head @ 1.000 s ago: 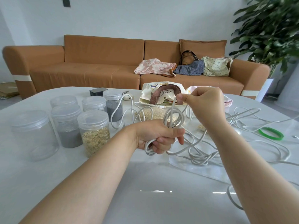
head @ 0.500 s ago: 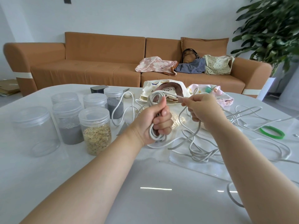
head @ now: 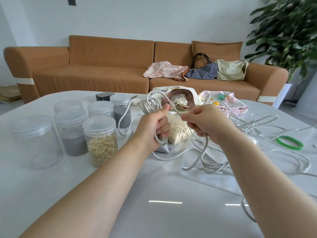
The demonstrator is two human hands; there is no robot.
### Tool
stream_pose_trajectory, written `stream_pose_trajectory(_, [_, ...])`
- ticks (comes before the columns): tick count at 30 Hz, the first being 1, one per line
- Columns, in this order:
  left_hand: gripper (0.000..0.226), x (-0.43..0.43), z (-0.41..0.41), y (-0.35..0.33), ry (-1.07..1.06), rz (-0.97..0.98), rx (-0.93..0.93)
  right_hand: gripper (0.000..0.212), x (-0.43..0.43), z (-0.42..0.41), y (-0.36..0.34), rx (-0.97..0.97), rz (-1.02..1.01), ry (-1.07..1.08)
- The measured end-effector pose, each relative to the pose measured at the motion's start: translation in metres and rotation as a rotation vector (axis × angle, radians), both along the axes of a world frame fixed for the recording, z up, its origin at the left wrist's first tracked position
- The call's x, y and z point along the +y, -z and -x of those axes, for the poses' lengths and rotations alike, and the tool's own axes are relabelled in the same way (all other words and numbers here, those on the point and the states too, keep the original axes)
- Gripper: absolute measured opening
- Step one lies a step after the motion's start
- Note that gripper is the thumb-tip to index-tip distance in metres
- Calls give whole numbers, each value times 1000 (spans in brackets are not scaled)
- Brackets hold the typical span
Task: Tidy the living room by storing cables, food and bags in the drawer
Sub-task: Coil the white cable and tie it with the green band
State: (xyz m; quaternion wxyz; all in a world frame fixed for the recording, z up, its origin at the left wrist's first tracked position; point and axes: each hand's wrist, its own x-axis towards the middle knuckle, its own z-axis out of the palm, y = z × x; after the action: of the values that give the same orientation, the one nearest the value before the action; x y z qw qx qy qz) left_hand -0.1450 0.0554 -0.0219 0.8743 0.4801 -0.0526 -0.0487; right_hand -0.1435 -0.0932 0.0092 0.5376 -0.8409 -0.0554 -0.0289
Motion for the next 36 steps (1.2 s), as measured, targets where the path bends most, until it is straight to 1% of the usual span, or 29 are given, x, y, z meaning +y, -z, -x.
stream_pose_trajectory(1, [10,-1,1,0,6,-7,-13,30,1,0,-1,-3,31,-3])
stream_pose_trajectory(2, [17,-2,1,-1,6,-11,-21,30,3,1,-1,0,53,-12])
stream_pose_trajectory(3, [29,-1,1,-1,-6,-15,-20,31,3,1,-2,5,72,-25])
stream_pose_trajectory(4, [35,-1,0,-1,-33,-26,-20,32,4,2,-3,10,89,-43])
stream_pose_trajectory(5, [33,-1,-1,-2,-57,-44,-27,34,4,4,-4,14,104,-61])
stream_pose_trajectory(8, [11,-2,-2,-2,-83,-66,-42,39,6,6,-5,36,119,-123])
stream_pose_trajectory(11, [25,0,-3,-2,-96,-56,-48,40,9,7,-5,62,110,-175])
stream_pose_trajectory(14, [39,0,-3,-3,-119,-69,-37,35,10,7,-3,53,124,-195])
stream_pose_trajectory(18, [44,0,-6,-1,-189,-129,-42,36,9,5,0,64,157,-209])
stream_pose_trajectory(21, [49,0,-9,0,-226,-123,-30,39,9,2,1,84,203,-214])
stream_pose_trajectory(24, [55,-1,-11,0,-186,-81,-32,42,10,1,3,108,242,-250])
stream_pose_trajectory(26, [60,-2,-11,0,-125,-10,-27,41,10,0,5,118,265,-269])
stream_pose_trajectory(28, [61,-3,-10,0,-71,77,-20,40,9,0,6,135,255,-281])
stream_pose_trajectory(31, [60,-3,-9,0,-73,74,-25,38,7,0,8,231,179,-321])
stream_pose_trajectory(34, [49,-4,-7,0,-65,86,-19,37,3,-2,11,324,113,-361])
stream_pose_trajectory(36, [45,-5,-4,-2,-37,121,-15,34,1,-2,12,371,64,-382])
